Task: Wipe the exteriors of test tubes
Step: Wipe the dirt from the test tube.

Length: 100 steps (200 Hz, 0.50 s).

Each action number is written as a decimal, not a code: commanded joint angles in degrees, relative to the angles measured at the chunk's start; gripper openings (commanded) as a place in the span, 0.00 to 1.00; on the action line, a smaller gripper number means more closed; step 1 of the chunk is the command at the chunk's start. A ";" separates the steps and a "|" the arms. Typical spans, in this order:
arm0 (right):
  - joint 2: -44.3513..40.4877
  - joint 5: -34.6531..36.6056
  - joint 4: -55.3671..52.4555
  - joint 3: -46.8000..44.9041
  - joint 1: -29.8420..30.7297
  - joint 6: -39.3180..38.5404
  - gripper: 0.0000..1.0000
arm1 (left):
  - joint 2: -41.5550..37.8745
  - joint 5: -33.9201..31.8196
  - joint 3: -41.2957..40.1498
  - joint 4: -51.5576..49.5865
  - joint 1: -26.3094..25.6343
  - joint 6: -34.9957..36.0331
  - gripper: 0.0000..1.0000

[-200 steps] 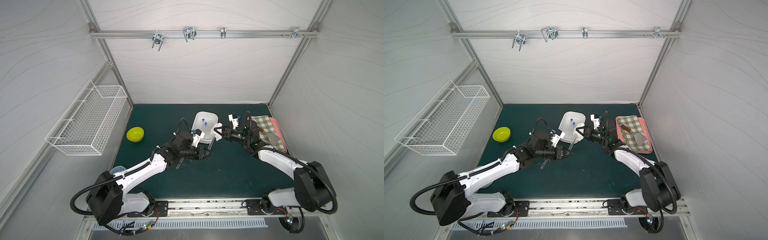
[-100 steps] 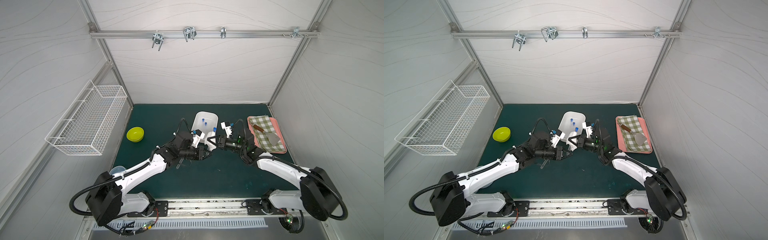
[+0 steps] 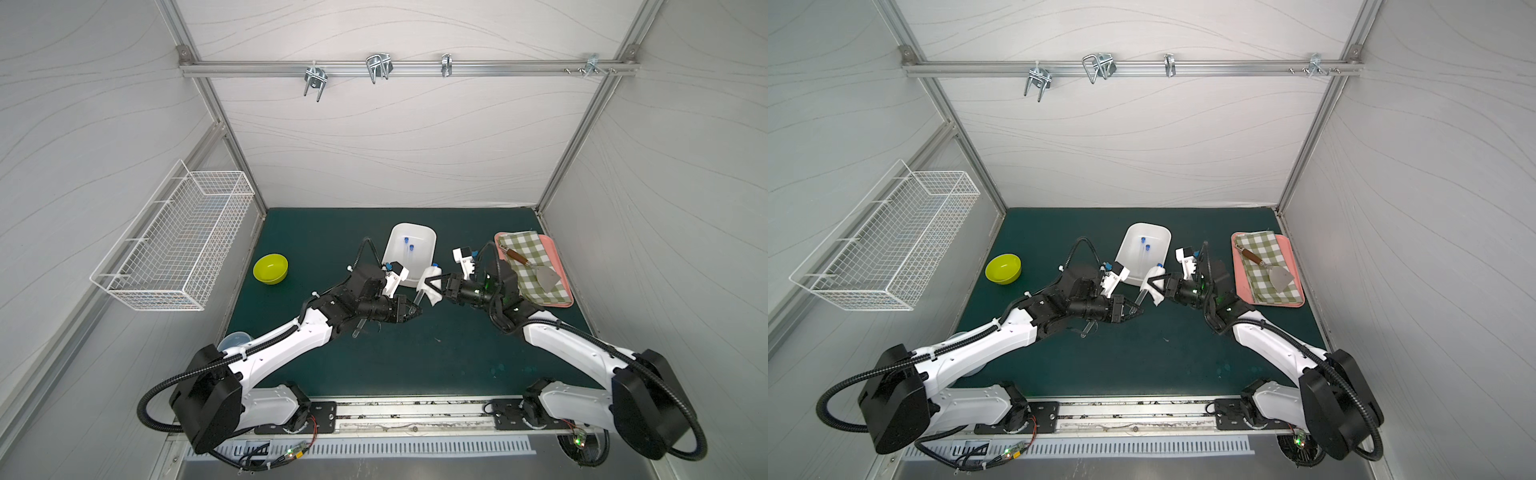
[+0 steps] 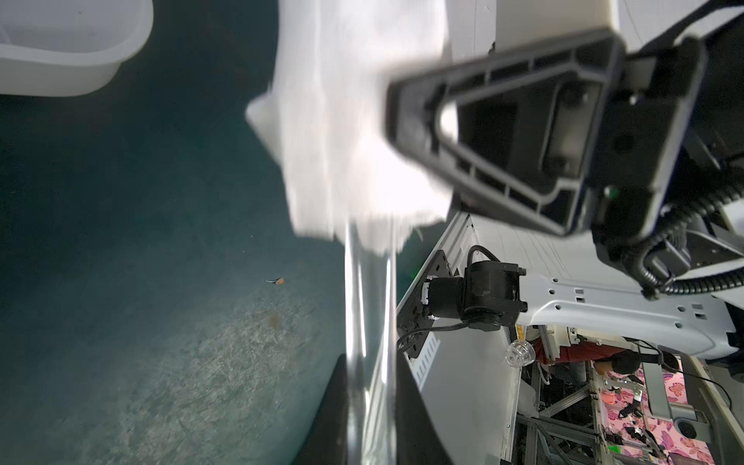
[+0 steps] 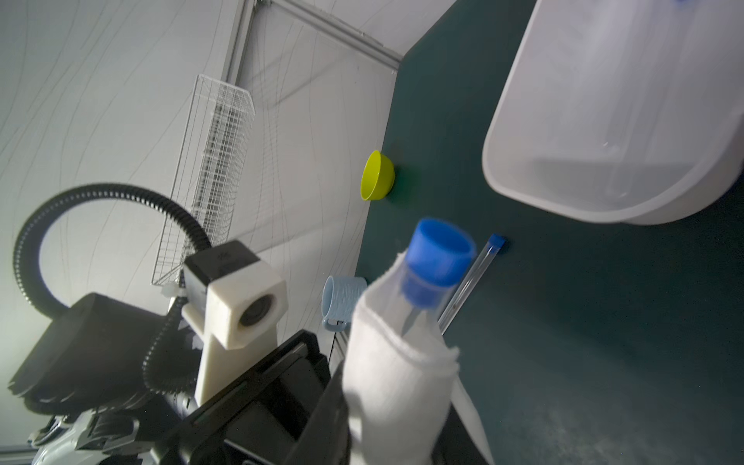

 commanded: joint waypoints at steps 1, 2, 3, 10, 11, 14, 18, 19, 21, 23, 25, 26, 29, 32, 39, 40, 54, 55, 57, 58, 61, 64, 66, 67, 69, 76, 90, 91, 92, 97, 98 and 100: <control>2.19 -1.31 -1.42 3.52 -4.54 -1.86 0.28 | -1.46 0.74 1.37 1.83 0.02 0.89 0.10; 2.33 -1.41 -1.35 3.65 -4.75 -1.92 0.28 | -1.46 0.72 1.40 1.83 -0.03 0.89 0.10; 2.53 -1.55 -1.32 3.76 -4.94 -1.99 0.28 | -1.54 0.71 1.38 1.78 -0.05 0.89 0.10; 3.50 -2.44 -0.97 4.87 -6.23 -2.23 0.28 | -1.59 0.83 1.22 1.81 0.01 0.89 0.10; 3.73 -2.50 -0.95 4.98 -6.42 -2.28 0.28 | -1.61 0.90 1.20 1.77 0.01 0.89 0.10; 4.10 -2.93 -0.87 5.48 -6.94 -2.25 0.28 | -1.63 0.94 1.18 1.68 -0.04 0.97 0.10; 4.69 -3.44 -0.71 6.11 -7.64 -2.34 0.28 | -1.68 0.93 1.18 1.63 0.01 1.06 0.10; 4.85 -3.57 -0.69 6.22 -7.79 -2.29 0.28 | -1.70 0.95 1.18 1.59 0.01 1.06 0.10; 5.01 -3.72 -0.54 6.48 -8.08 -2.32 0.28 | -1.71 0.94 1.11 1.51 0.01 1.13 0.09; 5.25 -3.88 -0.51 6.68 -8.35 -2.28 0.28 | -1.72 0.92 1.12 1.42 -0.01 1.20 0.10; 5.47 -4.08 -0.43 6.99 -8.55 -2.28 0.28 | -1.76 0.89 1.10 1.29 -0.06 1.23 0.10; 5.55 -4.11 -0.33 7.10 -8.77 -2.26 0.28 | -1.79 0.93 1.09 1.25 -0.03 1.24 0.10; 5.88 -4.35 -0.24 7.45 -9.12 -2.32 0.28 | -1.82 0.90 1.09 1.15 -0.02 1.32 0.10; 6.08 -4.51 -0.19 7.78 -9.49 -2.36 0.28 | -1.89 0.84 1.09 1.01 0.01 1.41 0.10; 6.40 -4.88 -0.14 8.36 -10.18 -2.41 0.28 | -2.03 0.71 1.09 0.74 -0.04 1.55 0.10; 6.45 -4.91 -0.14 8.44 -10.25 -2.42 0.27 | -2.05 0.75 1.09 0.76 -0.01 1.57 0.10; 6.43 -5.47 -0.22 9.18 -11.20 -2.58 0.27 | -2.25 0.55 1.06 0.32 -0.01 1.86 0.10; 6.33 -5.46 -0.22 9.21 -11.24 -2.59 0.27 | -2.29 0.58 1.08 0.33 0.00 1.86 0.10; 6.29 -5.46 -0.29 9.23 -11.33 -2.59 0.27 | -2.32 0.57 1.02 0.20 0.01 1.90 0.10; 6.26 -5.55 -0.39 9.23 -11.35 -2.59 0.27 | -2.33 0.55 1.06 0.22 0.01 1.93 0.10; 6.08 -5.55 -0.50 9.25 -11.41 -2.65 0.27 | -2.36 0.57 1.09 0.13 0.01 1.95 0.10; 5.86 -5.57 -0.64 9.23 -11.45 -2.68 0.27 | -2.34 0.51 0.96 0.10 0.00 1.95 0.10; 5.77 -5.56 -0.77 9.17 -11.52 -2.77 0.27 | -2.47 0.48 0.93 0.10 0.01 1.95 0.10; 5.70 -5.55 -0.85 9.16 -11.53 -2.77 0.27 | -2.44 0.46 0.92 0.04 0.01 1.95 0.10; 5.49 -5.57 -1.04 9.15 -11.54 -2.84 0.27 | -2.43 0.43 0.85 0.06 0.05 1.95 0.10; 4.92 -5.55 -1.64 8.89 -11.71 -3.04 0.27 | -2.53 0.35 0.83 -0.01 0.01 2.04 0.10; 3.72 -5.38 -2.33 7.83 -11.69 -3.18 0.27 | -2.60 0.21 0.82 -0.08 0.04 2.12 0.10; 3.62 -5.38 -2.33 7.79 -11.66 -3.15 0.27 | -2.60 0.20 0.83 -0.10 0.02 2.17 0.10; 3.52 -5.38 -2.38 7.67 -11.69 -3.14 0.27 | -2.55 0.14 0.83 -0.10 0.02 2.15 0.10; 3.17 -5.41 -2.51 7.25 -11.67 -3.00 0.27 | -2.55 0.12 0.92 -0.22 -0.01 2.25 0.10; 3.08 -5.43 -2.51 7.19 -11.69 -2.97 0.27 | -2.57 0.11 0.92 -0.21 0.00 2.32 0.10; 2.90 -5.39 -2.58 6.98 -11.67 -2.95 0.27 | -2.50 0.16 0.96 -0.31 -0.04 2.31 0.10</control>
